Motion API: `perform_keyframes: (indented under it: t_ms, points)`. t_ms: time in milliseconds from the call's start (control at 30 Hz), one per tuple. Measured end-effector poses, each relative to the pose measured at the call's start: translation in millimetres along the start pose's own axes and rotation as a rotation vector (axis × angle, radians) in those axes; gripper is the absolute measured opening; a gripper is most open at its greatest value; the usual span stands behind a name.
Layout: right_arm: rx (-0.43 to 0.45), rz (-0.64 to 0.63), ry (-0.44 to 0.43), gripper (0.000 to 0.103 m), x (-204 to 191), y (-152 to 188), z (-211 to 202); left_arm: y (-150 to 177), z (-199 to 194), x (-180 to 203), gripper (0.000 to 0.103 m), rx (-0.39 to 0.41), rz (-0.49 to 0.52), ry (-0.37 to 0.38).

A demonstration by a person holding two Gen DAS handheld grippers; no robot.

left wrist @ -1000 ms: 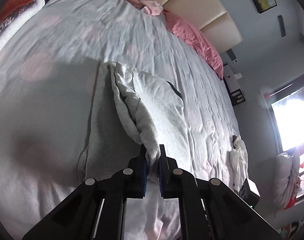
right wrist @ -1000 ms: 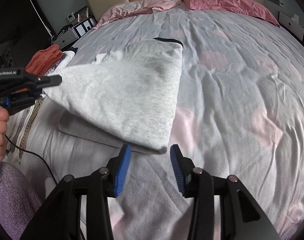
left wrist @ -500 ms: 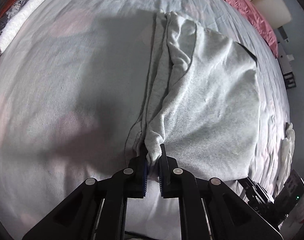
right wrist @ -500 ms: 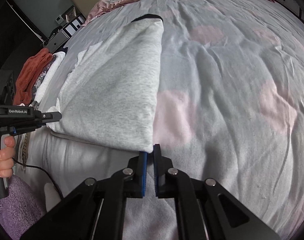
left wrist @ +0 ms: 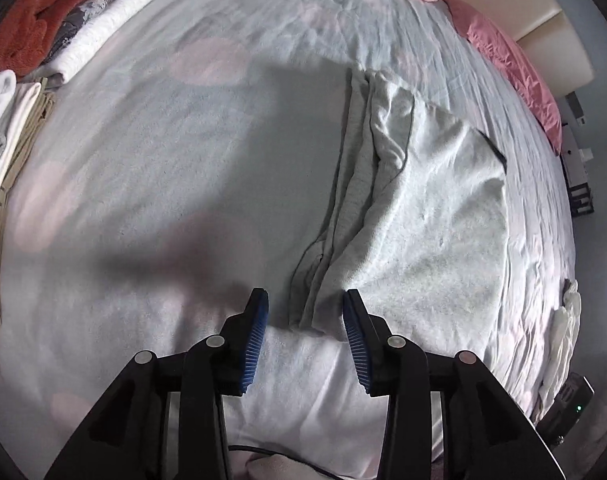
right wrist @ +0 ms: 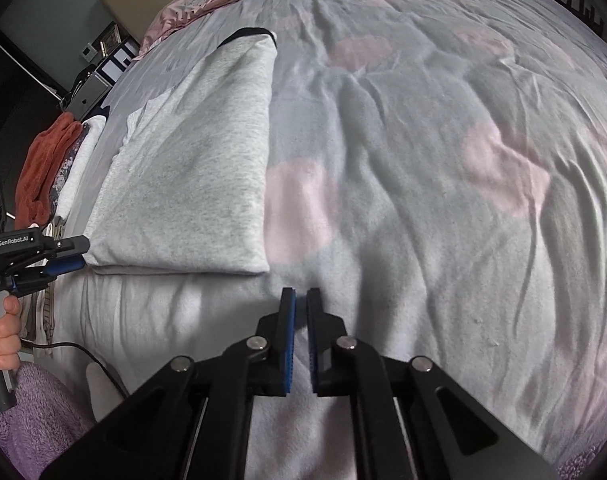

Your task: Fold clothes

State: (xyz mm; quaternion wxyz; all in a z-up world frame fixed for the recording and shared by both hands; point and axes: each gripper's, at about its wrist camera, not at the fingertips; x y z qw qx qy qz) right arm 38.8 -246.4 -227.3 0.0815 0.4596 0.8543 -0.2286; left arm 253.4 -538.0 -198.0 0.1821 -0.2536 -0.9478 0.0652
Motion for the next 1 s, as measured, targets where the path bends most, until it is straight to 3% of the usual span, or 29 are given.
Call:
perform_keyframes:
  t_ms: [133, 200, 300, 433, 600, 767, 1000]
  points:
    - [0.038, 0.036, -0.010, 0.011, 2.1, -10.0, -16.6, -14.0, -14.5, -7.2, 0.042, 0.118, -0.031, 0.065]
    - [0.054, 0.049, -0.034, 0.025, 1.8, -21.7, -23.8, -28.0, -16.6, -4.1, 0.042, 0.162, -0.037, 0.108]
    - [0.047, 0.066, -0.108, 0.034, 0.2, -46.3, -27.3, -51.4, -8.7, 6.4, 0.045, 0.184, -0.023, 0.179]
    - [0.031, 0.045, -0.198, 0.044, -12.4, -85.2, -11.2, -74.7, 21.9, 24.4, 0.049, 0.147, -0.003, 0.233]
    - [0.032, -0.009, -0.256, 0.047, -26.0, -128.8, 19.8, -91.3, 52.6, 36.7, 0.049, 0.117, 0.059, 0.190]
    - [0.007, 0.015, -0.333, 0.047, -18.4, -148.8, 62.8, -107.8, 82.3, 48.3, 0.049, 0.088, 0.118, 0.155]
    - [-0.023, 0.071, -0.440, 0.047, -4.2, -165.1, 103.1, -123.3, 96.4, 48.1, 0.049, 0.037, 0.136, 0.310]
Point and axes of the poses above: each gripper's, at about its wrist camera, not at the fingertips, and z roughly the way its jaws point, x to its right, y to its underside, and after that the axes turned 4 degrees about z, right-handed
